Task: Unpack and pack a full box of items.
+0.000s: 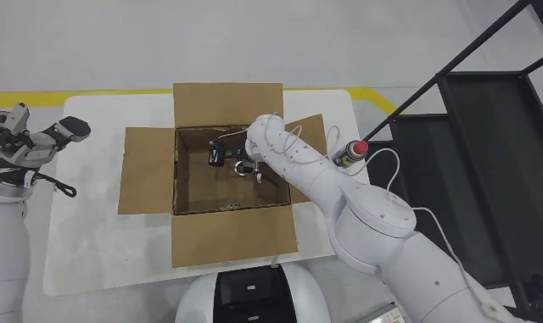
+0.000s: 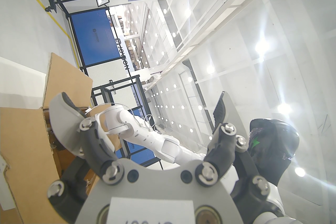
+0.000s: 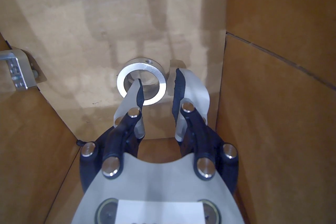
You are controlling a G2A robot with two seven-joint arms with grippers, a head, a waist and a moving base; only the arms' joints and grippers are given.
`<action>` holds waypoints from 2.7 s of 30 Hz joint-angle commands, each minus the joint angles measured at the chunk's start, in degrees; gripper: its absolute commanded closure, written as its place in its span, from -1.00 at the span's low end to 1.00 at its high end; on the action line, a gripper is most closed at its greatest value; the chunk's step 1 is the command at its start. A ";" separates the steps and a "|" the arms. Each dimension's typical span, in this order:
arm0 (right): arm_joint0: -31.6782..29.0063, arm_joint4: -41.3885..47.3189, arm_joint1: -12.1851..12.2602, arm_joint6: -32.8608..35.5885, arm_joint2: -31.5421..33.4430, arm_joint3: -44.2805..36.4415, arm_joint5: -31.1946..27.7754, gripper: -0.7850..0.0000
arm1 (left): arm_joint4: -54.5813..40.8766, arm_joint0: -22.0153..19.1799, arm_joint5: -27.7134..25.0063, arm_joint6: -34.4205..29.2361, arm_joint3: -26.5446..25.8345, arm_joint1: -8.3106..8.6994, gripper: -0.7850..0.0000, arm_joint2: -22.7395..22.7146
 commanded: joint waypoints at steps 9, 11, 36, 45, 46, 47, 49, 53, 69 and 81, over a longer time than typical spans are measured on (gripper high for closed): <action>0.23 -0.03 -0.72 0.06 0.53 1.56 -1.23 0.73 | 0.00 0.00 0.00 0.00 0.00 0.00 -1.00 0.00; 0.23 -0.15 -0.88 0.12 0.58 1.85 -1.27 0.69 | 0.00 0.00 0.00 0.00 0.00 0.00 -1.00 0.00; 3.75 -1.20 -0.55 -1.83 2.42 0.85 -6.41 1.00 | 0.00 0.00 0.00 0.00 0.00 0.00 -1.00 0.00; 4.48 -2.20 2.89 -10.04 4.27 -3.31 -15.22 1.00 | 0.00 0.00 0.00 0.00 0.00 0.00 -1.00 0.00; 4.35 -2.65 3.51 -11.68 4.50 -3.99 -16.24 1.00 | 0.00 0.00 0.00 0.00 0.00 0.00 -1.00 0.00; 4.13 -3.16 4.17 -13.16 4.76 -4.46 -16.88 1.00 | 0.00 0.00 0.00 0.00 0.00 0.00 -1.00 0.00; 3.61 -4.32 5.59 -16.09 5.29 -5.72 -18.09 1.00 | 0.00 0.00 0.00 0.00 0.00 0.00 -1.00 0.00; 2.03 -6.17 8.71 -21.88 6.81 -10.10 -18.60 1.00 | 0.00 0.00 0.00 0.00 0.00 0.00 -1.00 0.00; -7.10 -6.35 19.41 -26.24 13.63 -33.43 -18.60 1.00 | 0.00 0.00 0.00 0.00 0.00 0.00 -1.00 0.00; -7.10 -6.35 19.41 -26.24 13.63 -33.43 -18.60 1.00 | 0.00 0.00 0.00 0.00 0.00 0.00 -1.00 0.00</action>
